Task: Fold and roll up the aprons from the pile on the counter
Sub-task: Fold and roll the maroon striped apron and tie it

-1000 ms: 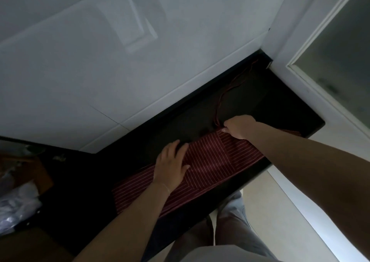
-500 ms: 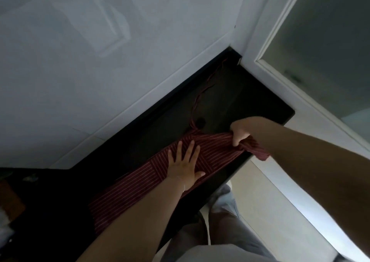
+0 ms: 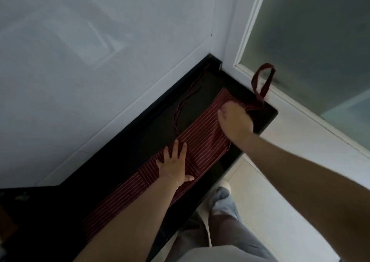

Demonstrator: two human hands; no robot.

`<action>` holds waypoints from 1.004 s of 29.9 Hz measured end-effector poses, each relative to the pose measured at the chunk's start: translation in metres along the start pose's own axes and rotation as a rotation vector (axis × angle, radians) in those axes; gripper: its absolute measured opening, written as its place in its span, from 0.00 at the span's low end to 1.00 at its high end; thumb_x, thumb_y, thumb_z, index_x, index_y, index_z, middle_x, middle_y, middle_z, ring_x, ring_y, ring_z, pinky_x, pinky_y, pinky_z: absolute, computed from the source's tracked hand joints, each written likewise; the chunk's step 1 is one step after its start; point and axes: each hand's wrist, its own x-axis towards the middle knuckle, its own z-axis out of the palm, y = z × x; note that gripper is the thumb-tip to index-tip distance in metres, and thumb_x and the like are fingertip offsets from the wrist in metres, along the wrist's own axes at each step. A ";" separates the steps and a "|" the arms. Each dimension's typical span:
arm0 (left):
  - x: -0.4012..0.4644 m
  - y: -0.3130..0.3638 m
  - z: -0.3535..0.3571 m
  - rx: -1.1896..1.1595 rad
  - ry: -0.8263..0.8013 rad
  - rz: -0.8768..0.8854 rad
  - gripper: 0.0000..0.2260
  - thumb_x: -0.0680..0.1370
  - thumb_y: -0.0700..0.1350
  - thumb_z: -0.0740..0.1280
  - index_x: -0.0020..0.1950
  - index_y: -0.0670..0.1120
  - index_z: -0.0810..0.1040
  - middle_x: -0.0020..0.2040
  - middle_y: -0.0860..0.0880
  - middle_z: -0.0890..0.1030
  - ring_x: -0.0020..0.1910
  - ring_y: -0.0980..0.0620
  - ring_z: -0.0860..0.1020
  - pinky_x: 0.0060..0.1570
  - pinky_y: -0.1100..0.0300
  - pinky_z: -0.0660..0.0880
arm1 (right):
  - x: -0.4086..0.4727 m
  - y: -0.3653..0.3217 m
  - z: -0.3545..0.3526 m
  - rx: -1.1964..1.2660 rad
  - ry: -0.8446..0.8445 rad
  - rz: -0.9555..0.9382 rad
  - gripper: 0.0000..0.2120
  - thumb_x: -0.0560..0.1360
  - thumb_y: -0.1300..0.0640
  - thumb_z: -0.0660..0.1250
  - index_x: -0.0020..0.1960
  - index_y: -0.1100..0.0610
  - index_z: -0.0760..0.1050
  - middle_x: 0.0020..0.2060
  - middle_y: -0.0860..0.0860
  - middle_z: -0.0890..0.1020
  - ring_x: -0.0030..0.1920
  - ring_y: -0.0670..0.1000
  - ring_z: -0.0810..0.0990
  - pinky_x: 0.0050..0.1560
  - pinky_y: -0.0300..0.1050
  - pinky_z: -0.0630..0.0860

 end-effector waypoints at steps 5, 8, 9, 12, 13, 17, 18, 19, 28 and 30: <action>0.007 0.010 -0.007 0.019 -0.054 -0.074 0.56 0.69 0.61 0.73 0.75 0.53 0.29 0.74 0.48 0.26 0.76 0.38 0.39 0.68 0.32 0.58 | -0.059 0.011 0.044 0.673 -0.007 0.716 0.35 0.74 0.47 0.70 0.73 0.61 0.59 0.67 0.56 0.66 0.66 0.57 0.69 0.64 0.51 0.69; 0.010 0.017 -0.009 0.030 -0.080 -0.091 0.55 0.69 0.59 0.74 0.74 0.58 0.29 0.74 0.46 0.26 0.75 0.36 0.40 0.67 0.32 0.60 | -0.048 0.012 0.050 1.125 -0.063 0.942 0.38 0.71 0.50 0.74 0.73 0.60 0.58 0.64 0.56 0.73 0.59 0.56 0.76 0.55 0.50 0.76; 0.009 0.018 -0.010 0.041 -0.084 -0.091 0.55 0.69 0.58 0.74 0.74 0.60 0.29 0.74 0.45 0.26 0.75 0.35 0.40 0.67 0.33 0.61 | -0.041 0.012 0.049 1.190 -0.134 0.972 0.36 0.70 0.50 0.75 0.71 0.60 0.62 0.60 0.55 0.76 0.54 0.54 0.77 0.49 0.48 0.77; 0.012 0.024 -0.013 0.096 -0.073 -0.094 0.56 0.68 0.58 0.75 0.73 0.63 0.29 0.75 0.42 0.29 0.75 0.32 0.43 0.64 0.38 0.69 | -0.027 0.013 0.044 1.191 -0.432 0.926 0.23 0.73 0.55 0.73 0.65 0.58 0.70 0.52 0.53 0.79 0.50 0.51 0.77 0.48 0.46 0.75; 0.013 0.026 -0.013 0.110 -0.072 -0.097 0.56 0.67 0.58 0.76 0.72 0.64 0.29 0.75 0.41 0.29 0.74 0.31 0.44 0.63 0.39 0.71 | -0.023 0.017 0.042 1.167 -0.471 0.889 0.20 0.75 0.55 0.71 0.64 0.58 0.70 0.54 0.53 0.79 0.51 0.51 0.77 0.50 0.47 0.75; 0.016 0.040 -0.021 0.154 -0.113 -0.118 0.57 0.69 0.55 0.76 0.71 0.63 0.27 0.73 0.37 0.29 0.73 0.27 0.44 0.61 0.40 0.72 | -0.013 0.043 0.033 1.247 -0.285 0.881 0.16 0.79 0.50 0.63 0.62 0.59 0.70 0.59 0.53 0.78 0.54 0.53 0.78 0.57 0.51 0.76; 0.016 0.043 -0.023 0.171 -0.123 -0.127 0.57 0.69 0.55 0.76 0.71 0.63 0.26 0.73 0.36 0.29 0.73 0.27 0.45 0.61 0.40 0.72 | -0.011 0.051 0.032 1.313 -0.219 0.929 0.16 0.80 0.51 0.61 0.63 0.59 0.70 0.60 0.54 0.78 0.55 0.54 0.78 0.58 0.53 0.76; 0.017 0.045 -0.024 0.189 -0.127 -0.132 0.57 0.69 0.55 0.75 0.71 0.62 0.25 0.73 0.35 0.29 0.73 0.26 0.46 0.62 0.39 0.71 | -0.010 0.059 0.032 1.349 -0.157 0.973 0.14 0.81 0.51 0.60 0.62 0.58 0.70 0.60 0.53 0.77 0.55 0.55 0.77 0.58 0.53 0.76; 0.024 0.028 -0.034 -0.176 0.156 -0.179 0.48 0.70 0.62 0.72 0.77 0.59 0.40 0.77 0.44 0.44 0.68 0.36 0.64 0.57 0.46 0.74 | -0.062 0.023 0.060 1.083 -0.065 1.066 0.25 0.75 0.53 0.70 0.67 0.62 0.68 0.55 0.56 0.79 0.51 0.55 0.80 0.52 0.48 0.77; 0.029 0.016 -0.036 -0.330 0.275 -0.289 0.43 0.71 0.60 0.72 0.77 0.50 0.50 0.73 0.43 0.54 0.63 0.40 0.70 0.54 0.47 0.75 | -0.075 0.017 0.068 1.009 -0.218 1.039 0.16 0.75 0.54 0.70 0.56 0.64 0.75 0.46 0.55 0.81 0.41 0.52 0.79 0.48 0.49 0.77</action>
